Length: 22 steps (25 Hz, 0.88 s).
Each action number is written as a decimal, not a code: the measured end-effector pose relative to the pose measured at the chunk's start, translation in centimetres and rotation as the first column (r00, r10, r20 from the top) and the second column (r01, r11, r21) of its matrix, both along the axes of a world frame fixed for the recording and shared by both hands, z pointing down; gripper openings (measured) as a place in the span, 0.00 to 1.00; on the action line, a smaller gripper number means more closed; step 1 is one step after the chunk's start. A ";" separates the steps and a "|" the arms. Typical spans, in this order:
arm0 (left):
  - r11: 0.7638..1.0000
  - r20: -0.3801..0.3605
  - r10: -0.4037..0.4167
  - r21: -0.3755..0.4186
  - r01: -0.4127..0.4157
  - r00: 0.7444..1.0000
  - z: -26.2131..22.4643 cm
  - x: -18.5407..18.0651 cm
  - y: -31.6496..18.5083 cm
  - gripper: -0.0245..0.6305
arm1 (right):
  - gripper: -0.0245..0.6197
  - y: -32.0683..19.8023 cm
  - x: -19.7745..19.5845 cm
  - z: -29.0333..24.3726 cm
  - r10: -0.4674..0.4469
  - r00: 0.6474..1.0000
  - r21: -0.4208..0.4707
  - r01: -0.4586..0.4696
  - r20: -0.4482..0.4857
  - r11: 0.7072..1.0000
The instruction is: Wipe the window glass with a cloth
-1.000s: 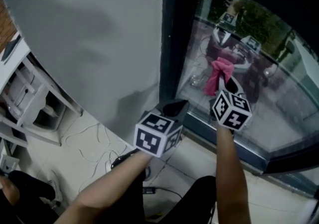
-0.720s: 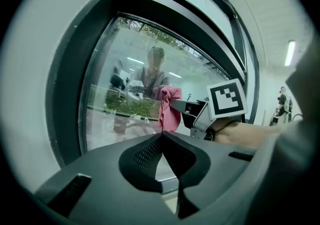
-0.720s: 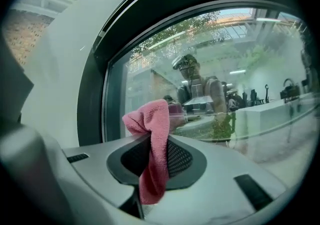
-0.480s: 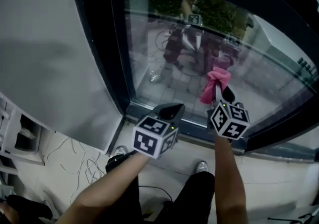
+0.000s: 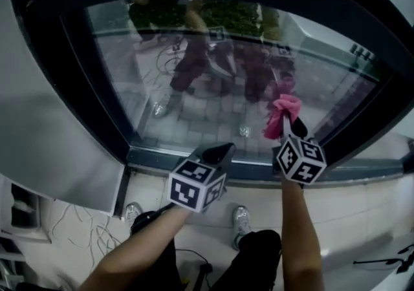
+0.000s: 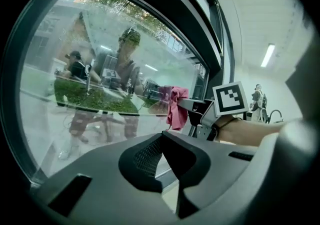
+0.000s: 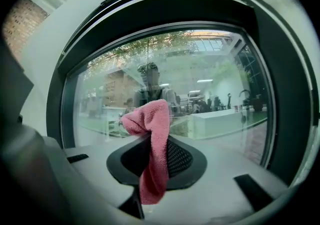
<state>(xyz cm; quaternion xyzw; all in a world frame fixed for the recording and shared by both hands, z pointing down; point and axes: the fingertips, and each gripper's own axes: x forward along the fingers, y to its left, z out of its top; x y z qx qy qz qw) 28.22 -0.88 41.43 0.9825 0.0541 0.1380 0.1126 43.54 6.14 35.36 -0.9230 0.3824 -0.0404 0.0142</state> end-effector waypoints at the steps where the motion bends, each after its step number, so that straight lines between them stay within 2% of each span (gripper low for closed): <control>1: 1.000 -0.001 0.015 0.002 -0.015 1.000 0.0 0.6 0.9 0.05 | 0.12 1.4 0.9 -0.1 0.024 1.000 0.004 -0.024 0.000 1.000; 6: 0.998 0.002 0.061 -0.005 -0.061 0.998 0.7 2.9 4.0 0.05 | 0.12 6.9 4.5 0.2 0.108 0.994 -0.004 -0.108 0.002 0.994; 15: 0.994 -0.001 0.103 -0.028 -0.103 0.995 1.4 6.6 8.0 0.05 | 0.13 11.4 7.2 0.1 0.119 0.992 -0.038 -0.121 -0.045 0.992; 22: 0.991 -0.003 0.124 -0.040 -0.124 0.992 1.9 8.1 8.3 0.05 | 0.13 13.7 8.6 0.8 0.173 0.985 0.006 -0.173 -0.020 0.985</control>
